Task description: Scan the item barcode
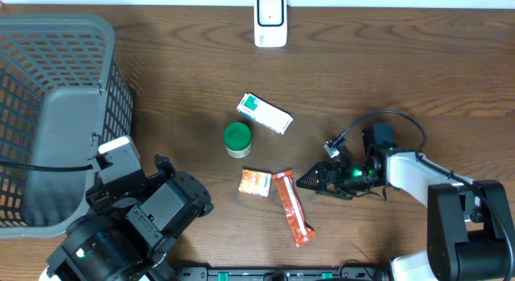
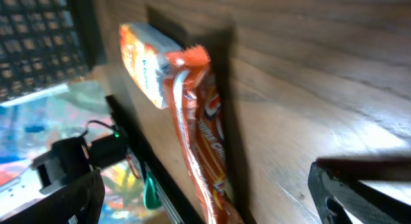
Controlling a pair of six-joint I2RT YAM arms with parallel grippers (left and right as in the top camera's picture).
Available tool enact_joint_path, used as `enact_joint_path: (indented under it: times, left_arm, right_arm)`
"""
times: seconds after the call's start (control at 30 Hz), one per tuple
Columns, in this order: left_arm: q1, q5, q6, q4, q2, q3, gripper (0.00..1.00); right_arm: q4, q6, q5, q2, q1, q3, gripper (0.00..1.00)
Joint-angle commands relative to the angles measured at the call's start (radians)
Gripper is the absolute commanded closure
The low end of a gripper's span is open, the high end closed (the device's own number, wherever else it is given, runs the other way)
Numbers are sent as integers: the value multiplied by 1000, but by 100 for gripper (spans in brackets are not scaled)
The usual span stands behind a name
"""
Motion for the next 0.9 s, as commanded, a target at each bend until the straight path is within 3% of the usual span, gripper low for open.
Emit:
enact_joint_path:
  times: [0.0, 0.27, 0.6, 0.67, 0.73, 0.87]
  left_arm:
    - [0, -6, -13, -6, -1, -4, 15]
    - [0, -6, -13, -6, -1, -4, 15]
    - [0, -6, -12, -8, -1, -4, 15]
    - [0, -6, -12, -14, -1, -4, 15]
    - [0, -6, -12, -19, -1, -4, 15]
    - [0, -6, -12, -22, -1, -4, 15]
  right_arm:
    - [54, 78, 114, 26, 26, -74, 1]
    - [72, 113, 123, 26, 150, -106, 7]
    - [91, 345, 423, 26, 282, -107, 2]
    - [97, 351, 434, 26, 294, -109, 21]
    - [111, 351, 434, 26, 306, -113, 34]
    - [159, 355, 434, 26, 324, -130, 44]
